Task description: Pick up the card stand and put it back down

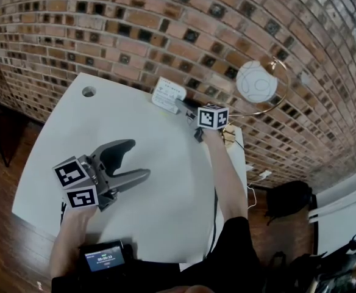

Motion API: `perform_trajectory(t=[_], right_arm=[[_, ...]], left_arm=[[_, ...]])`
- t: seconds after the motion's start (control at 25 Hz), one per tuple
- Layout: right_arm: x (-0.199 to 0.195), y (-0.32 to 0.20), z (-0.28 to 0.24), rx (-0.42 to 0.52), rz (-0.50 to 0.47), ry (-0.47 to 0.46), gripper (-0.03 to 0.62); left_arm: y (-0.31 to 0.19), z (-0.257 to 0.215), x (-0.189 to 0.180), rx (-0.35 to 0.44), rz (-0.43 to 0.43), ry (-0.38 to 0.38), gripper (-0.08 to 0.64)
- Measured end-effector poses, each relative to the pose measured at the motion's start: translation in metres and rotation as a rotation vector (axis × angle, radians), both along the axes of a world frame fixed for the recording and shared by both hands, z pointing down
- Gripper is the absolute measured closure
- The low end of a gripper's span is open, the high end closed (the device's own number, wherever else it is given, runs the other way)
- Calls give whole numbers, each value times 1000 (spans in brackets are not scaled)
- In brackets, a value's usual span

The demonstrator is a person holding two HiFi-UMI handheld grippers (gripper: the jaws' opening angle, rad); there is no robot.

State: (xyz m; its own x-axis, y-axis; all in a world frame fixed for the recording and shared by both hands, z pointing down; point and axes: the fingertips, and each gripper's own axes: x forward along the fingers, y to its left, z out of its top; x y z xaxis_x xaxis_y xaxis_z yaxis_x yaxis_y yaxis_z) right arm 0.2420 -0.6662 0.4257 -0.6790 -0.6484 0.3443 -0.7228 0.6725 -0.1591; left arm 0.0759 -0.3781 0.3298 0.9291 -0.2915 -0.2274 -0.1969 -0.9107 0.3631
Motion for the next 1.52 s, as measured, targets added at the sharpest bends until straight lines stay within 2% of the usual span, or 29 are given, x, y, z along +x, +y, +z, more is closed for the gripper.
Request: perform_trajectory(t=[0.28, 0.56, 1.28, 1.52], right_arm=[[7, 10, 16, -77, 51, 90, 465], [15, 5, 20, -91, 97, 104, 465], [24, 5, 16, -105, 144, 61, 465], [37, 25, 3, -111, 190, -18, 465]], left_arm=[[1, -1, -1, 2, 0, 6, 186], [0, 1, -2, -4, 0, 9, 186], [-1, 0, -3, -9, 4, 18, 186], [-2, 0, -4, -17, 7, 32, 186]])
